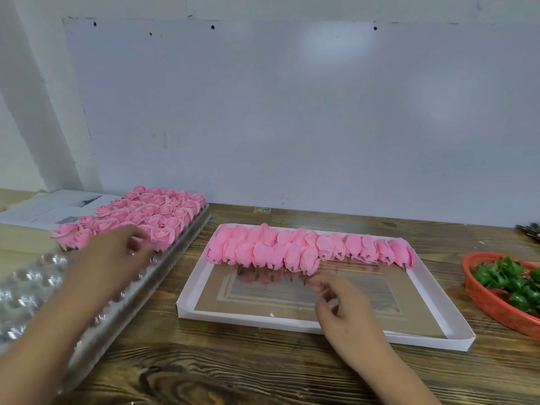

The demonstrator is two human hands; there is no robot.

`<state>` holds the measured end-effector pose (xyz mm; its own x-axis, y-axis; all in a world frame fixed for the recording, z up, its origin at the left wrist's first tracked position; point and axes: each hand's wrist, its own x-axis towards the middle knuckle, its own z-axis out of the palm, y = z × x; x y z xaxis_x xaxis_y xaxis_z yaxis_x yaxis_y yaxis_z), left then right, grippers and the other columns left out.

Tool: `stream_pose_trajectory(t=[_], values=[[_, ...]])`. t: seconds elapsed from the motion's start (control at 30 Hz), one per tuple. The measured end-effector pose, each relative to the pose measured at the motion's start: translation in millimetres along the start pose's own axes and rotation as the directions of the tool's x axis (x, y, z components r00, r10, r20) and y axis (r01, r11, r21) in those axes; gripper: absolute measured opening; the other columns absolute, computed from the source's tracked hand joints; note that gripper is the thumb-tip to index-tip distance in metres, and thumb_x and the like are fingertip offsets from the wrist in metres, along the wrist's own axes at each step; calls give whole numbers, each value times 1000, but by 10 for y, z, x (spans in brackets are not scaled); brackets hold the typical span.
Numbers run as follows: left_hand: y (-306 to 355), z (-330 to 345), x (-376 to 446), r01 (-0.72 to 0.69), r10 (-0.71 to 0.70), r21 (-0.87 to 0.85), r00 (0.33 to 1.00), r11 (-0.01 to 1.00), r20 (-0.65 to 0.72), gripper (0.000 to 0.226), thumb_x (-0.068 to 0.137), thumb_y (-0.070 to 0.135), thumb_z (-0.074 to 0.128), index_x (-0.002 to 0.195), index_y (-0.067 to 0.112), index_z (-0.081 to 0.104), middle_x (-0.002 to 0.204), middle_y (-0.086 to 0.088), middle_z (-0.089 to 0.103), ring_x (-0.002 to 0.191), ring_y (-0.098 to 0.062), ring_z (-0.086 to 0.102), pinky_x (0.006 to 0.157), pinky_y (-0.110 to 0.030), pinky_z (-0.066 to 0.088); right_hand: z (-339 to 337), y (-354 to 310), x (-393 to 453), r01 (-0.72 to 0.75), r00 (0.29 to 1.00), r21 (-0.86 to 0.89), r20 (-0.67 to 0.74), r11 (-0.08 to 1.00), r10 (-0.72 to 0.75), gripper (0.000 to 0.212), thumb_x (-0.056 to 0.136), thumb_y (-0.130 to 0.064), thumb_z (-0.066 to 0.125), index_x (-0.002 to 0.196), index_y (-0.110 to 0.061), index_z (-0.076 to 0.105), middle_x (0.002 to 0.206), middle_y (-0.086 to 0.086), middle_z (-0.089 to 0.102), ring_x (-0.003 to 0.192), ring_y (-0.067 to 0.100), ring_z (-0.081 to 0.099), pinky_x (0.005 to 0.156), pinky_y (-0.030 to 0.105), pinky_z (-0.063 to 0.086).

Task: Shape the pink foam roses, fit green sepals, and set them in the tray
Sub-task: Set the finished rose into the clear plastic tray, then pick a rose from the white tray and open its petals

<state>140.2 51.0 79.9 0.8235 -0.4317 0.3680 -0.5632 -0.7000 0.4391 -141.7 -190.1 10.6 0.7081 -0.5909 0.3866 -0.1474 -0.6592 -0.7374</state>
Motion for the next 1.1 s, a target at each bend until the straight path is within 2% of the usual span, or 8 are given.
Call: stream_pose_trajectory(t=[0.07, 0.17, 0.3, 0.37, 0.57, 0.7, 0.87, 1.1], values=[[417, 162, -245, -154, 166, -125, 981, 980, 96, 9, 90, 35, 68, 99, 38, 69, 80, 21, 65, 71, 3, 61, 62, -20, 49, -10, 27, 12, -30, 999, -28, -26, 999, 30, 33, 88, -5, 59, 100, -36, 64, 99, -18, 66, 91, -4, 56, 71, 7, 41], [916, 502, -594, -283, 355, -252, 879, 926, 319, 2, 90, 44, 65, 91, 46, 66, 83, 28, 65, 83, 13, 59, 70, -13, 48, -16, 45, 19, -47, 998, -38, -49, 998, 46, 37, 88, -7, 60, 92, -43, 59, 97, -20, 67, 90, -6, 56, 71, 6, 40], [1194, 896, -863, -457, 547, -301, 695, 837, 467, 36, 87, 62, 58, 113, 37, 64, 100, 28, 60, 94, 11, 53, 81, -13, 43, -14, 60, 35, -62, 996, -79, -61, 995, 58, 41, 86, -6, 60, 84, -48, 56, 91, -23, 67, 86, -2, 59, 69, 9, 42], [1227, 1011, -901, -531, 591, -274, 639, 802, 493, 33, 92, 55, 56, 119, 37, 62, 111, 22, 60, 102, 5, 53, 89, -20, 44, -17, 70, 42, -71, 996, -93, -63, 993, 65, 41, 86, -7, 60, 84, -48, 56, 91, -20, 68, 85, 1, 60, 70, 14, 45], [1171, 1150, -931, -598, 642, -246, 654, 763, 401, 23, 102, 38, 48, 116, 31, 65, 111, 13, 62, 105, -6, 54, 94, -26, 45, -31, 72, 140, -142, 990, -144, -31, 979, 139, 31, 86, -13, 61, 77, -42, 57, 78, -19, 65, 78, -6, 59, 64, 5, 40], [1154, 1181, -950, -602, 653, -255, 666, 756, 362, 24, 101, 37, 49, 114, 30, 67, 109, 13, 63, 103, -5, 53, 93, -25, 44, -28, 95, 425, -295, 948, -250, 46, 922, 316, 9, 89, -25, 61, 80, -25, 62, 77, -7, 66, 76, 11, 62, 66, 26, 44], [1130, 1199, -977, -599, 658, -272, 675, 753, 335, 24, 99, 38, 50, 114, 31, 67, 108, 15, 63, 103, -3, 54, 91, -24, 44, 86, 118, 770, -409, 908, -205, 6, 889, 419, 29, 88, -22, 62, 66, -2, 63, 53, 4, 53, 52, 19, 49, 52, 28, 36], [1137, 1213, -996, -606, 660, -261, 681, 752, 317, 24, 98, 38, 49, 112, 32, 67, 109, 14, 64, 105, -6, 54, 92, -29, 46, 372, 143, 965, -481, 877, -151, -77, 864, 475, 19, 84, -21, 61, 85, -2, 60, 73, 7, 60, 63, 19, 53, 49, 25, 32]])
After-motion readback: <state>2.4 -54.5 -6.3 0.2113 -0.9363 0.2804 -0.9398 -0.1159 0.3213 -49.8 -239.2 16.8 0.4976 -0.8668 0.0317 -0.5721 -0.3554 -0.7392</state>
